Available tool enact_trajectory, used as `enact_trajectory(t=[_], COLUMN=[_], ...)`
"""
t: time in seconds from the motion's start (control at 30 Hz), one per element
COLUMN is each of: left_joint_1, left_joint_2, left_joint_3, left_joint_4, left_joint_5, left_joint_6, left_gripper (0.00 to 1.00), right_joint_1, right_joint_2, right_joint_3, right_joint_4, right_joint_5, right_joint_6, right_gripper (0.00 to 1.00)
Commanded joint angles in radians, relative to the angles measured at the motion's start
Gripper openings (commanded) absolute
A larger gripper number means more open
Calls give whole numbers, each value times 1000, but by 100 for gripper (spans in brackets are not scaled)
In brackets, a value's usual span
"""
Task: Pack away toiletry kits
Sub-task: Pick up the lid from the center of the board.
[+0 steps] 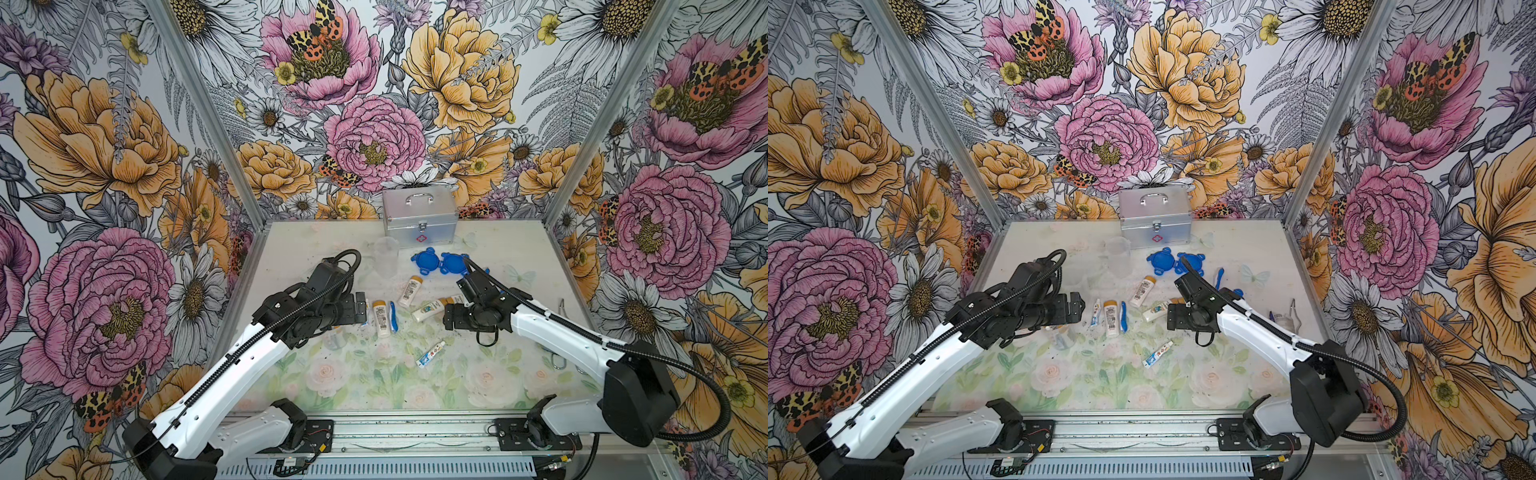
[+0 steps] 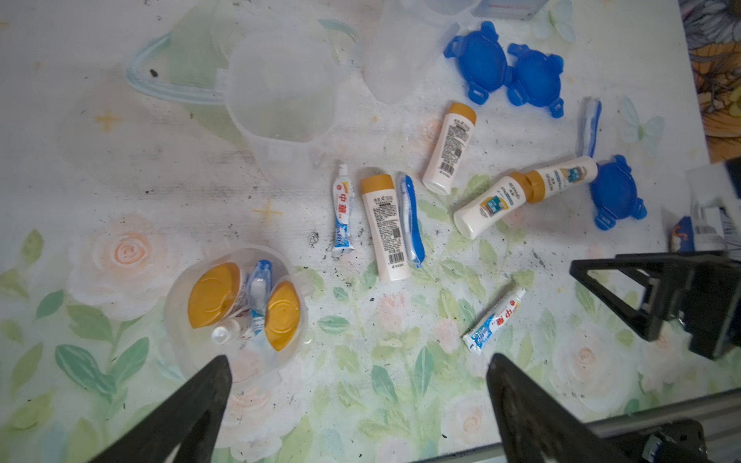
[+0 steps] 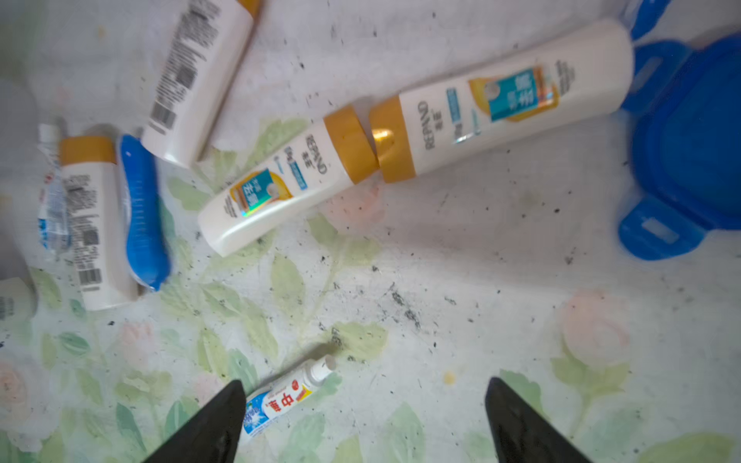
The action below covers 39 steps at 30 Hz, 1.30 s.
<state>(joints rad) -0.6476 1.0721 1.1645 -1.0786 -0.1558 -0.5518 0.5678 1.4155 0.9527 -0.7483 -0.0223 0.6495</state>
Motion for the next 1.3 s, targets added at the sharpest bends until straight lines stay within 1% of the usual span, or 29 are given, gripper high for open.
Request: enact_trajectory(t=[0.0, 0.1, 0.13, 0.2, 0.33, 0.53, 0.67, 0.77, 0.97, 1.07, 1.27], left_joint_1=[-45, -51, -50, -52, -50, -21, -9, 3, 15, 17, 16], left_joint_2=[24, 33, 37, 40, 33, 65, 67, 61, 57, 63, 95], left_joint_3=[52, 52, 48, 43, 33, 45, 47, 32, 22, 25, 42], left_joint_4=[-9, -6, -5, -4, 18, 31, 31, 31, 31, 31, 37], left_joint_5=[41, 59, 70, 87, 103, 137, 148, 164, 179, 180, 186], left_joint_6=[-27, -27, -24, -23, -12, 34, 41, 34, 22, 13, 6], left_gripper=[99, 99, 99, 99, 99, 99, 99, 99, 99, 99, 99], right_joint_1=[-4, -12, -31, -83, -212, -380, -474, -514, -575, -594, -595], right_joint_2=[54, 57, 43, 31, 51, 181, 259, 341, 473, 531, 575], right_joint_3=[77, 84, 74, 58, 86, 172, 234, 311, 432, 458, 466], right_joint_4=[-42, -57, -62, -75, -141, -179, -179, -183, -187, -187, -187], right_joint_5=[-54, -40, -30, -32, 22, 91, 98, 95, 62, 5, -73], right_joint_6=[28, 34, 32, 10, -98, -258, -332, -385, -439, -472, -514], right_gripper=[93, 94, 94, 94, 94, 94, 94, 93, 94, 94, 94])
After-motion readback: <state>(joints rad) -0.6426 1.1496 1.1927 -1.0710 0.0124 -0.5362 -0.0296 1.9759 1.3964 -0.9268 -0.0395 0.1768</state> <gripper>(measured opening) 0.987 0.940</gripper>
